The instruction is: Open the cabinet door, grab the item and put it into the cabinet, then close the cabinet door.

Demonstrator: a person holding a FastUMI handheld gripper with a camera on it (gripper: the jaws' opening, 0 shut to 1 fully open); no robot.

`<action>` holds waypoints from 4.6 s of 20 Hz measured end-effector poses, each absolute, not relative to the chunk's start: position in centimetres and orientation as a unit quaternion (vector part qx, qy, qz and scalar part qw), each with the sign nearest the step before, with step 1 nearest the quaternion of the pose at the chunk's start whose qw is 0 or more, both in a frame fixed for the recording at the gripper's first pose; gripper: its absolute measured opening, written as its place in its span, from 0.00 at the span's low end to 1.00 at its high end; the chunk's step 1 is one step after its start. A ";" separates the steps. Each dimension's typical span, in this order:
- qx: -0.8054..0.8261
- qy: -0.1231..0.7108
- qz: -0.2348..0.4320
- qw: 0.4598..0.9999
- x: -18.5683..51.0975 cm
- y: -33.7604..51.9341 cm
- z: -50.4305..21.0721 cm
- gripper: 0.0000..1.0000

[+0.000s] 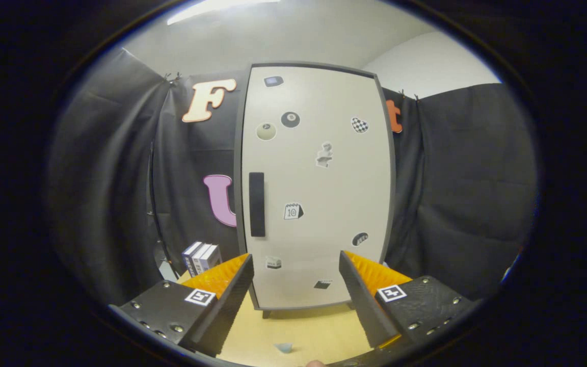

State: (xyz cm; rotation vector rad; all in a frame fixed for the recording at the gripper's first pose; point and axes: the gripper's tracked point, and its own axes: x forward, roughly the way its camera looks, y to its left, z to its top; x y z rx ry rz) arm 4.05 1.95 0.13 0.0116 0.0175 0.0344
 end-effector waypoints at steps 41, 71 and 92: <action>0.036 0.026 0.045 0.998 13.8 7.5 2.7 0.23; 0.054 0.034 -0.040 0.997 1.2 -10.6 2.3 0.10; 0.070 0.035 0.013 0.997 2.6 -26.2 0.6 0.04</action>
